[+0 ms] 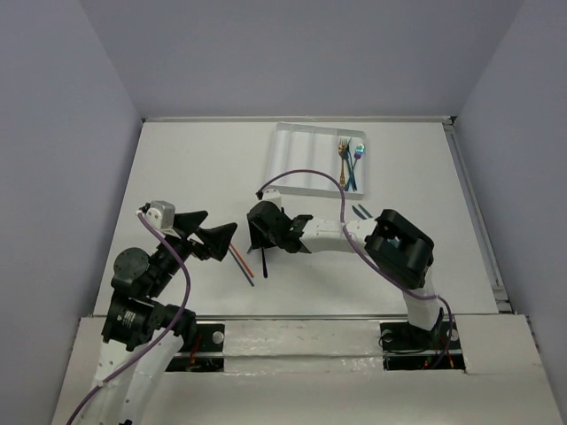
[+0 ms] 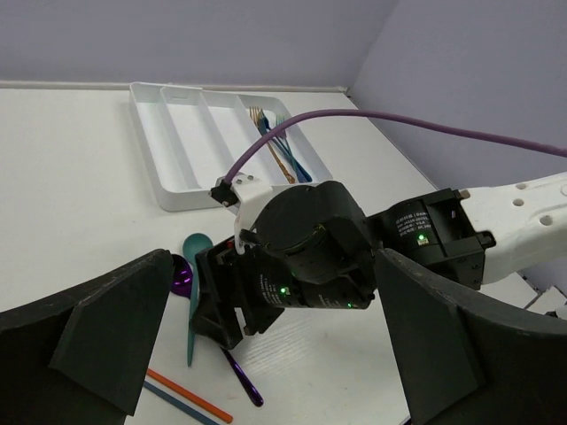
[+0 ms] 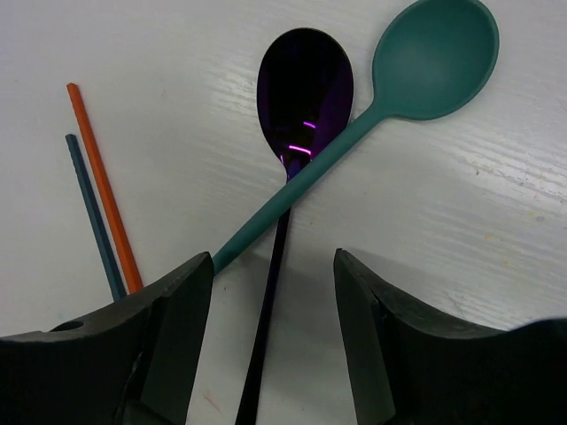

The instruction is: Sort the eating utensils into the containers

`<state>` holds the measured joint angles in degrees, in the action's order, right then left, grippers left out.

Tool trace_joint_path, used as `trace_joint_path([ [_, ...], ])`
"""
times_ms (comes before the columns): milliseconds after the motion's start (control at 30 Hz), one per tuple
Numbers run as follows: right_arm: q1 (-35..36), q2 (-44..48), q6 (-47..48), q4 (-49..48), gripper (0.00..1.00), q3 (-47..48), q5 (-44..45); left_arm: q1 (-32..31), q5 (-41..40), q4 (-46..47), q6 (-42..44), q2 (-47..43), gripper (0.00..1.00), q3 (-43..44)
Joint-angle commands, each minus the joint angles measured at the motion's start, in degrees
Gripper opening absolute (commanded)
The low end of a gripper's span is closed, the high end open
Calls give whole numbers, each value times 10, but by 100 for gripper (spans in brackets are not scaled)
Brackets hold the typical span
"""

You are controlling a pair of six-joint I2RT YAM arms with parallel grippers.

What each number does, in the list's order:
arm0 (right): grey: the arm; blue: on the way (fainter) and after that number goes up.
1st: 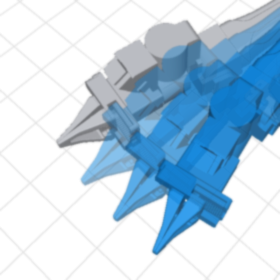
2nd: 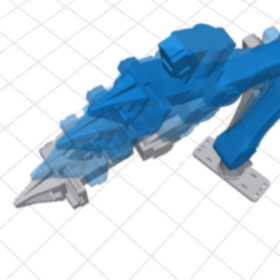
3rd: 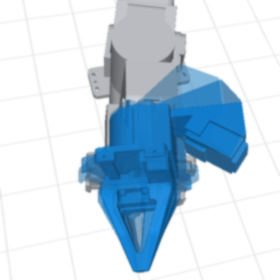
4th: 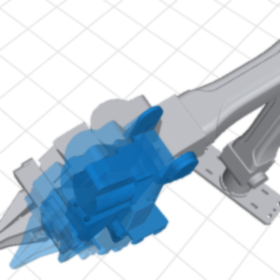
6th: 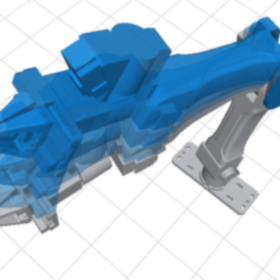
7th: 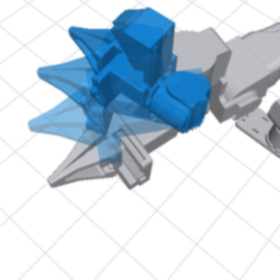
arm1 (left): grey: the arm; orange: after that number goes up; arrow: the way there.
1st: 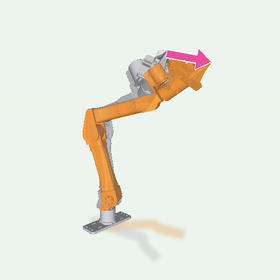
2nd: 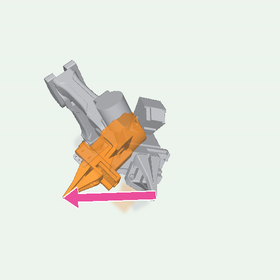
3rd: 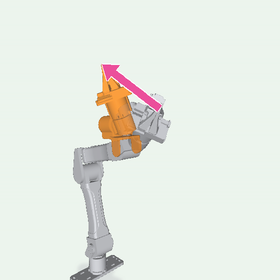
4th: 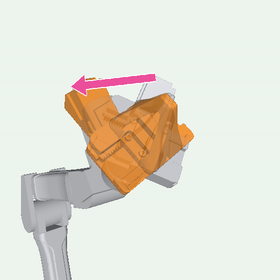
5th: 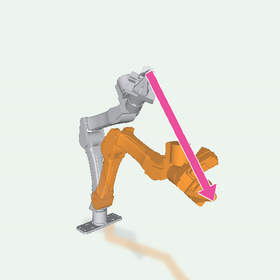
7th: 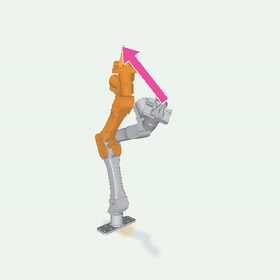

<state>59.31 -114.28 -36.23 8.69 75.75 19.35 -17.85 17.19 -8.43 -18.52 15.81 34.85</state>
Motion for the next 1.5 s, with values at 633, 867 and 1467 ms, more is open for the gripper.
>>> trace_joint_path([
  [633, -4, -56, -28, 43, 36, 84, 86, 4, 6, 31, 3, -9, 99, -6],
  [867, -4, -32, -42, 41, 22, 60, 93, 4, 7, 31, 3, -9, 99, -7],
  [1467, -4, 36, -54, 11, 16, 3, 90, 4, 7, 32, 3, -10, 99, -6],
])
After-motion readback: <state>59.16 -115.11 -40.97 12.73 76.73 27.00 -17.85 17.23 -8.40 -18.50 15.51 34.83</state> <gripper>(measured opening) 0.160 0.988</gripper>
